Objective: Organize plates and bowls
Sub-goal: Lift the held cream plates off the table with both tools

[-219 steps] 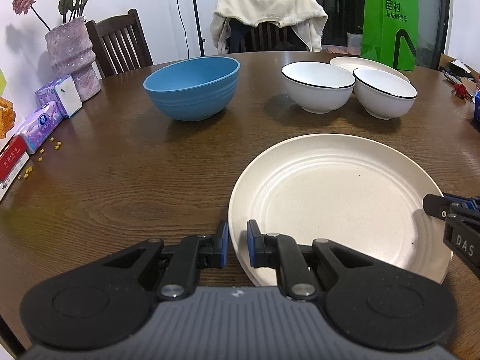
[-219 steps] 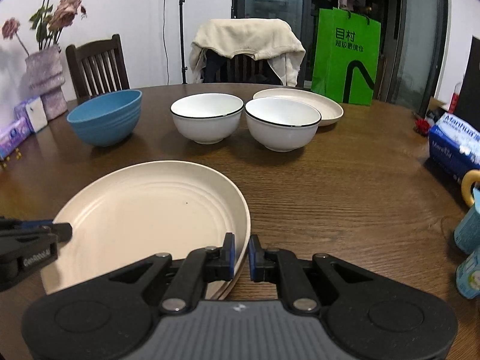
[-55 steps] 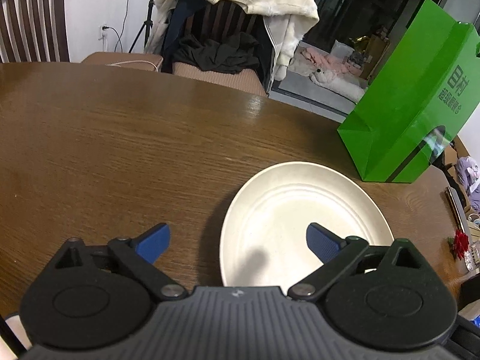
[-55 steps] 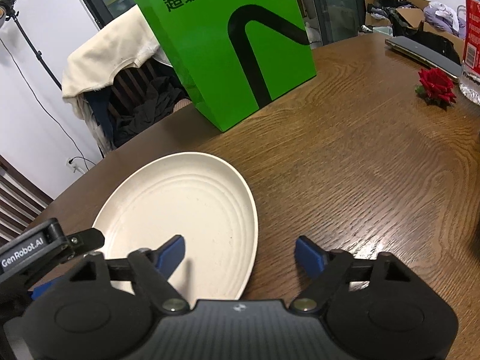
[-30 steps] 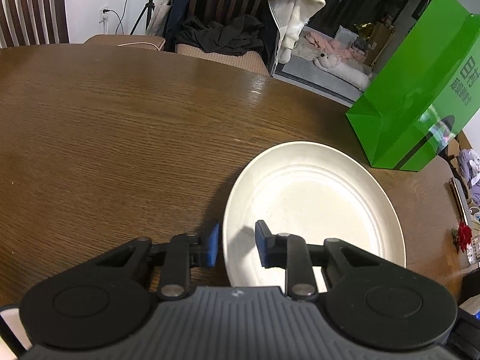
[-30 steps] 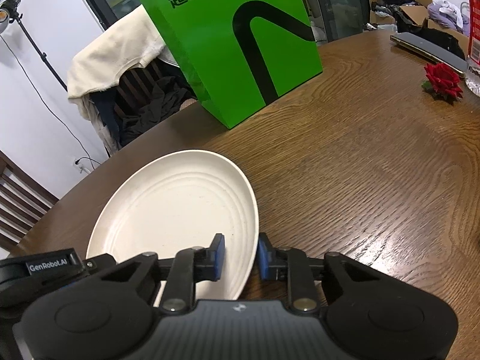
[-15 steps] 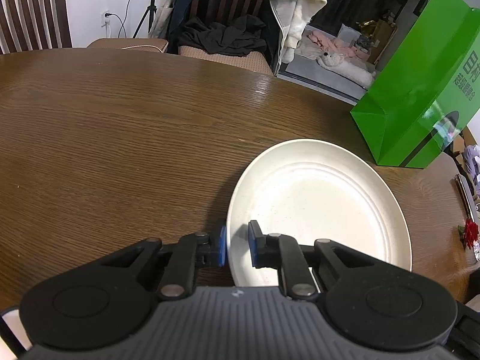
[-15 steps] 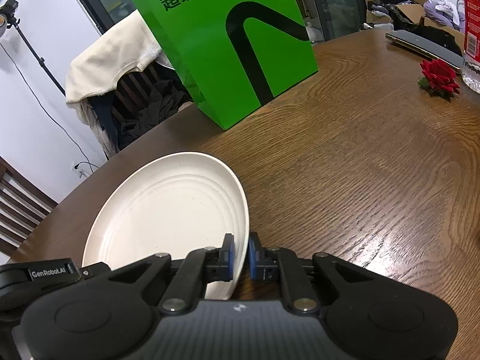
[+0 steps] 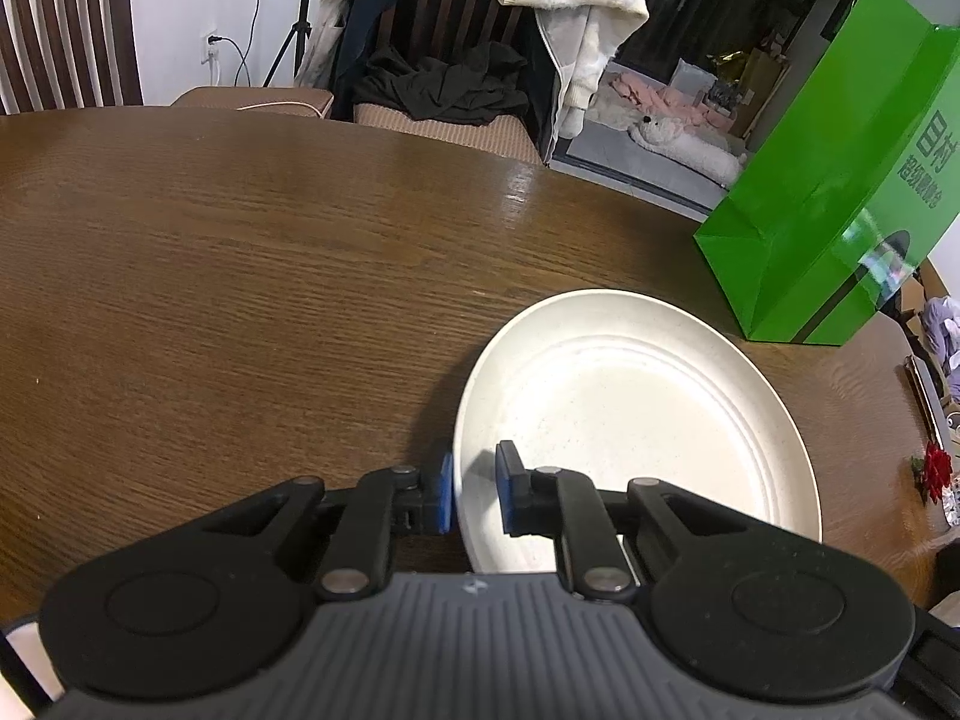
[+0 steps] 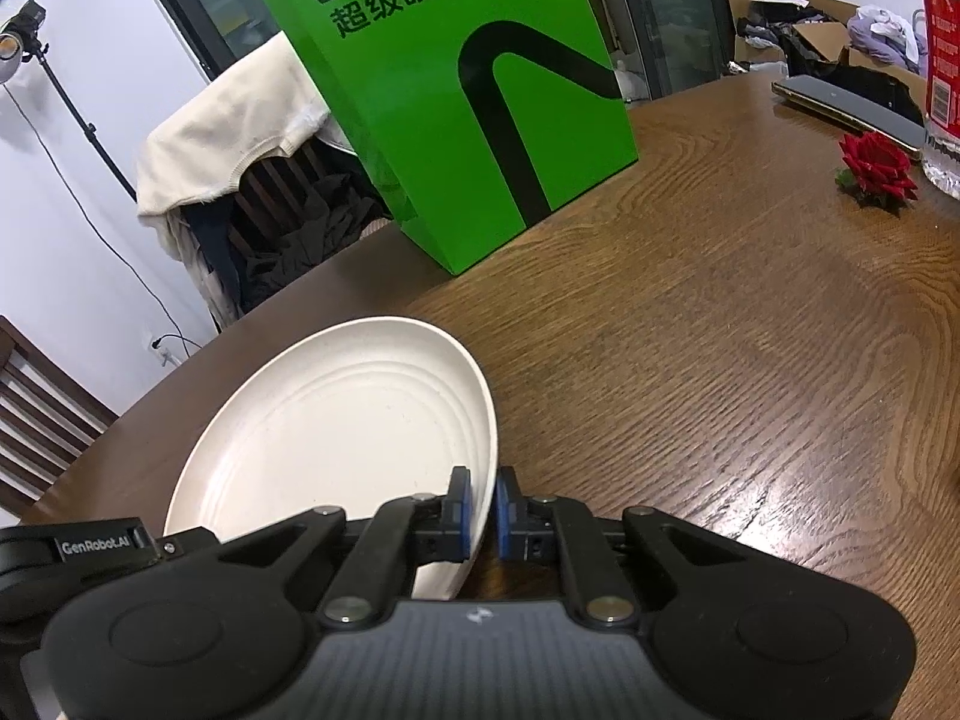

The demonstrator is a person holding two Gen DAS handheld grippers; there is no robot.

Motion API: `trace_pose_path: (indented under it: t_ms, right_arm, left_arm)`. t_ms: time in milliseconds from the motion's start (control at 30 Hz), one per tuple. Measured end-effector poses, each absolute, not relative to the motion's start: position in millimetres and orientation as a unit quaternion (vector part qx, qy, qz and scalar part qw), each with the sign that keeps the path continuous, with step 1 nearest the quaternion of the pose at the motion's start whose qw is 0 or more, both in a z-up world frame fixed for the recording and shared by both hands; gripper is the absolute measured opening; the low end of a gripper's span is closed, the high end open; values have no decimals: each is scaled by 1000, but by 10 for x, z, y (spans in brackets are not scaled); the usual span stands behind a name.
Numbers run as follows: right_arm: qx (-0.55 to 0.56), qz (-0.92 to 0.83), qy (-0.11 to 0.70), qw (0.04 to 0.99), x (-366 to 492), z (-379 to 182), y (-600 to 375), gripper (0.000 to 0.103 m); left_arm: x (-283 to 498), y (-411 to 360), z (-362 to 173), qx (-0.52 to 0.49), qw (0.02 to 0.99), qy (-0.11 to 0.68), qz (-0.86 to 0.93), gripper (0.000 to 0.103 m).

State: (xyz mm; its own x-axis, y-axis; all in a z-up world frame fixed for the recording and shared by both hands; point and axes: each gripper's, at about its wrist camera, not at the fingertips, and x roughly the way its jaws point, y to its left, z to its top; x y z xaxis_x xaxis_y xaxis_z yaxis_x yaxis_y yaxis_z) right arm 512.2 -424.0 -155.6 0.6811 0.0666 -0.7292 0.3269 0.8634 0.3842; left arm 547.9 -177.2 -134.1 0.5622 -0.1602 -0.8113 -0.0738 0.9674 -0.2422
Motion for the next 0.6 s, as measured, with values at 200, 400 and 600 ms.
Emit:
trace_pose_path:
  t_ms: [200,400,600]
  right_arm:
    - [249,-73,389,884,5118,-1557,-4240,8]
    - [248,-72,382,887,5108,-1547,-4236,8]
    - [250,-73,377,889,5094,-1542,-4243,8]
  left_arm:
    - [5469,-1770,-1331,-125,877,463,-24,15]
    - [5462,-1761,-1315,-128,879,459,-26,15]
    - [5434,-1738,-1290,-131,884,448,-29,15]
